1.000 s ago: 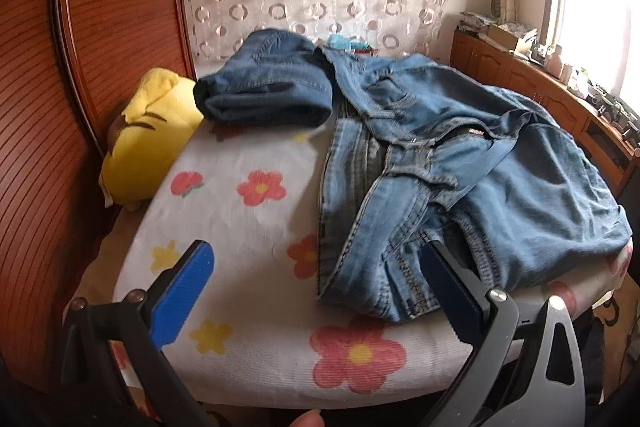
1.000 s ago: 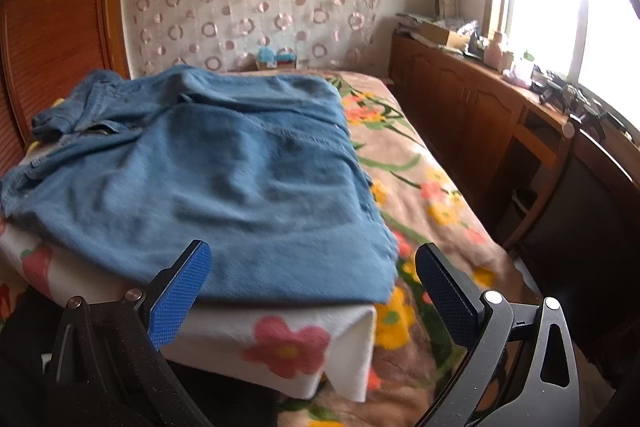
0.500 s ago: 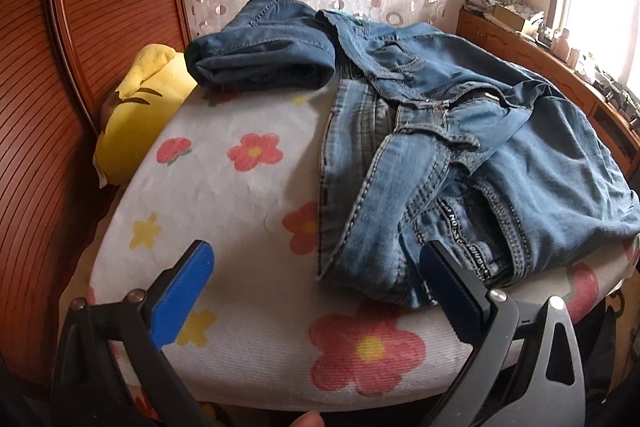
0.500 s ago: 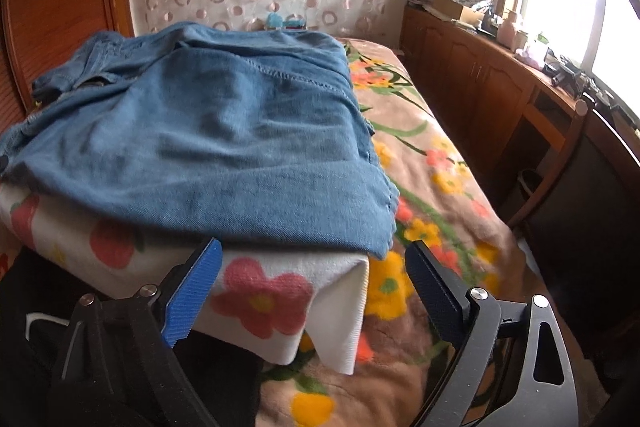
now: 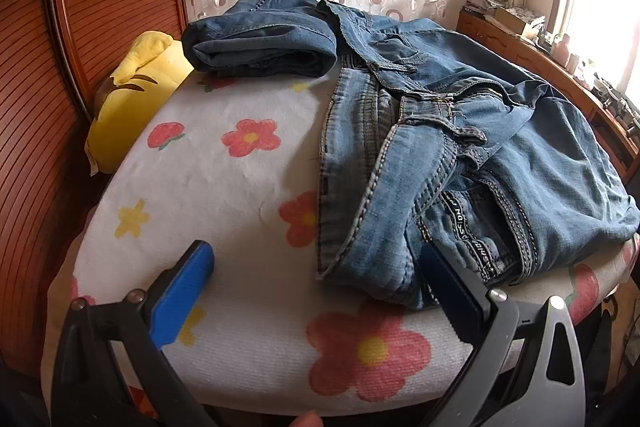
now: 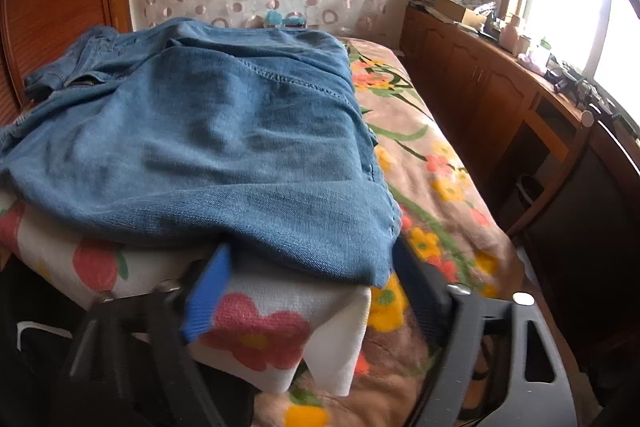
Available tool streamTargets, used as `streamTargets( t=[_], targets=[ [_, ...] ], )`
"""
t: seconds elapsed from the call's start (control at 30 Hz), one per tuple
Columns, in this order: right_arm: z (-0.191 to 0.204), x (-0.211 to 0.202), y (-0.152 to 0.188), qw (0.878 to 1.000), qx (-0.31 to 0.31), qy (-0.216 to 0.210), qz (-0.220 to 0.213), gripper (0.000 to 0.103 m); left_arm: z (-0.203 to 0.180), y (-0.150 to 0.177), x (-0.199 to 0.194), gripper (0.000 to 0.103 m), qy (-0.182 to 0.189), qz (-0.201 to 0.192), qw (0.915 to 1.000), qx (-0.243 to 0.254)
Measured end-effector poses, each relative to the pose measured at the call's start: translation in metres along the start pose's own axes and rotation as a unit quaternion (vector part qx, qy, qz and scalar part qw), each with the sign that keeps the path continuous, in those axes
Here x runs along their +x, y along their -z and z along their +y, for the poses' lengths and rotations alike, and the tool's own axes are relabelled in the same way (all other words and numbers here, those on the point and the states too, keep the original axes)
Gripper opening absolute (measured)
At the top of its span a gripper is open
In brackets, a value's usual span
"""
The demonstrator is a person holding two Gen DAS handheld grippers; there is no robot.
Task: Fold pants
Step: 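Move both grippers toward the jeans, right gripper reaching the waistband edge, then grasp the jeans with both grippers and lift them off the bed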
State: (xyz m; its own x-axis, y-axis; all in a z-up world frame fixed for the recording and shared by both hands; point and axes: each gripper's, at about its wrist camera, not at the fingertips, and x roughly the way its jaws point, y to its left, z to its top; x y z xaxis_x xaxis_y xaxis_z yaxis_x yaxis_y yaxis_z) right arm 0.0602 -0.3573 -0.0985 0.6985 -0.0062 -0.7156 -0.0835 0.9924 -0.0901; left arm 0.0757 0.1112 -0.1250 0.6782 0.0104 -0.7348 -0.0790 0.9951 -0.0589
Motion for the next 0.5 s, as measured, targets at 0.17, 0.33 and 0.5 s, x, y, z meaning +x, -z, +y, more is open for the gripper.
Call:
streamTargets(
  t=[0.17,0.33,0.5],
  targets=[
    [0.0,-0.001,-0.002,1.0,-0.003,0.011,-0.008,0.026,0.002,0.001,-0.004,0.103,0.011,-0.009,0.9999,-0.005],
    [-0.001,-0.001,-0.002,1.0,-0.004,0.011,-0.008,0.024,0.011,0.003,-0.013,0.086,0.052,-0.021,0.9978,-0.035],
    [-0.002,-0.001,-0.002,1.0,-0.004,0.011,-0.008,0.024,0.016,0.007,-0.017,0.072,0.066,-0.026,0.9963,-0.049]
  ],
)
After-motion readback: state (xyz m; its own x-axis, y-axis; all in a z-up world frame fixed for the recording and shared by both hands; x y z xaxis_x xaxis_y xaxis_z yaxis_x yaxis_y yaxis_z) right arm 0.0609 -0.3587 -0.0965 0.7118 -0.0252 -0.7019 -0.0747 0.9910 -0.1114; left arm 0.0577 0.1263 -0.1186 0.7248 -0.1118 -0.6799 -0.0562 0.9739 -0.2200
